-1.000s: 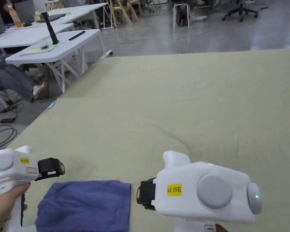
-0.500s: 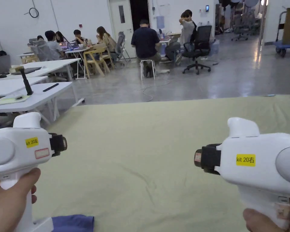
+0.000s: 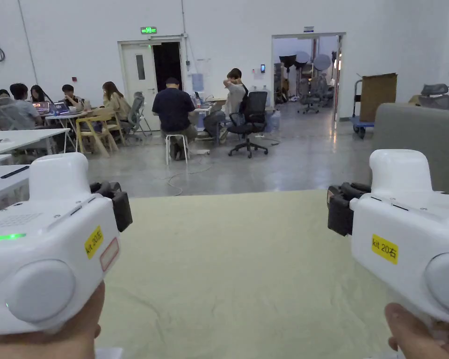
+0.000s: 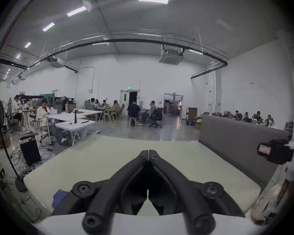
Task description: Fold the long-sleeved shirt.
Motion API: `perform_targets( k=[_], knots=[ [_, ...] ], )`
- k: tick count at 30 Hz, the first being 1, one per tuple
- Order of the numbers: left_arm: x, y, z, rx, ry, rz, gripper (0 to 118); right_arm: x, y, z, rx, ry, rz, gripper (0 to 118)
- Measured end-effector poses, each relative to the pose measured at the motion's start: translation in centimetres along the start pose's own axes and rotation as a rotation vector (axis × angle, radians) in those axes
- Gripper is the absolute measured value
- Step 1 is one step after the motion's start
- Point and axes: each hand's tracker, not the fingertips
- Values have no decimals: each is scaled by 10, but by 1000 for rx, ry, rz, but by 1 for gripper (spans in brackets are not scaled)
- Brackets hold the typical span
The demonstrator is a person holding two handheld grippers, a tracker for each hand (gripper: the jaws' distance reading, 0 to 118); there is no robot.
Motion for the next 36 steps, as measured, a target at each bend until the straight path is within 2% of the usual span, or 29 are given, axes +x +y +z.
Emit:
perform_targets(
  k=[4,8,11,19,20,21,22,23,24,26,28,30,36],
  knots=[
    [18,-8,16,-6,-10,5,0,8,-2,12,4,-6,-6,0],
    [26,-6,19,10,-12,-22,0,5,-2,18,23,-28,25,0],
    [28,-8,23,11,-6,-20,0,3,-3,19,26,-10,11,0],
    [26,-6,18,-23,-2,-17,0,-6,-4,14,24,-5,42,0],
    [26,-4,15,-22,1,-17,4,-7,-3,13,24,-4,43,9],
    [26,-2,16,-18,11,-35,47,-7,-2,13,30,-14,48,54],
    [28,-1,16,-5,26,-80,99,-9,-2,12,59,-61,82,102],
    [30,-1,13,-5,50,-126,118,-9,-1,8,59,-89,89,117],
    [30,0,6,-27,47,-150,113,-7,1,11,75,32,77,118],
    [31,-6,23,5,11,-115,118,1,13,12,66,3,18,118],
    [23,6,16,42,-18,-36,118,-1,11,6,66,-18,16,118],
    [19,9,16,47,-35,-2,118,-1,10,6,66,-28,46,118],
    [20,10,18,26,26,-58,118,6,11,9,31,11,-25,118]
  ],
)
